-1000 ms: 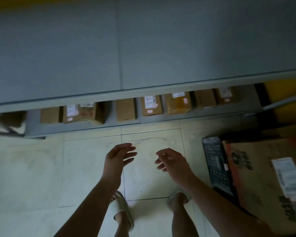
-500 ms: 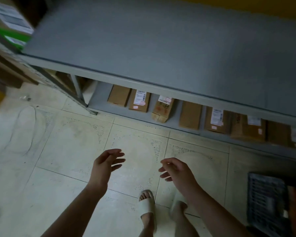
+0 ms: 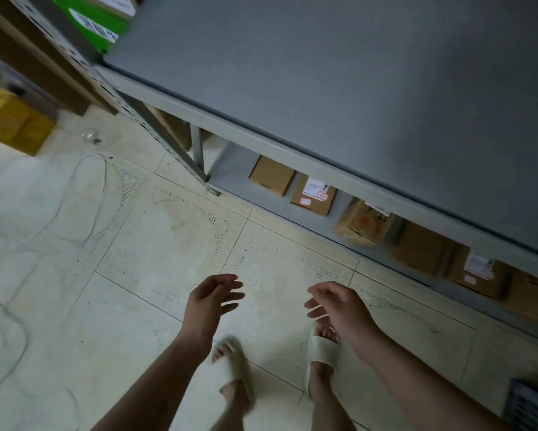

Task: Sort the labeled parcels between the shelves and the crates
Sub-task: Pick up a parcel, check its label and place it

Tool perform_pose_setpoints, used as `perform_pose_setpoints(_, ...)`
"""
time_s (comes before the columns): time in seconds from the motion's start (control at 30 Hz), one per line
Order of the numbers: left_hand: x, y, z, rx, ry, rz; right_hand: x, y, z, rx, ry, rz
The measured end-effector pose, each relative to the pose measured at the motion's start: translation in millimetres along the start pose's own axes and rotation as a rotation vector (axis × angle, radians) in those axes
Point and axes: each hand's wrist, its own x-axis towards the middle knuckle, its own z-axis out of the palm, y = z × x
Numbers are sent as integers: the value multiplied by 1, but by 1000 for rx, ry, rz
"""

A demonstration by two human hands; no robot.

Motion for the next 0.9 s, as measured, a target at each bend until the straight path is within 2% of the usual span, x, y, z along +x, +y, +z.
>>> perform_pose_setpoints(0.1, 37, 4, -9, 15, -45, -14, 34, -8, 27, -89, -18, 3)
perform_pose_setpoints(0.23, 91, 1, -30, 134, -180, -46, 73, -4, 68, -182, 57, 44)
perform_pose_setpoints(0.33, 155, -4, -55, 268, -262, -17, 108, 6, 100, -112, 173, 63)
perform_pose_setpoints(0.5, 261, -3, -77, 426, -269, 66, 191, 15, 140, -58, 305, 44)
perform_pose_setpoints(0.7, 380, 16, -19, 529, -254, 273, 313, -17, 134, -189, 458, -144)
perform_pose_setpoints(0.8, 427, 31, 29, 549, -239, 384, 360, -34, 127, -208, 470, -240)
perform_pose_setpoints(0.9, 468, 31, 65, 624, -219, 454, 391, -39, 126, -225, 479, -250)
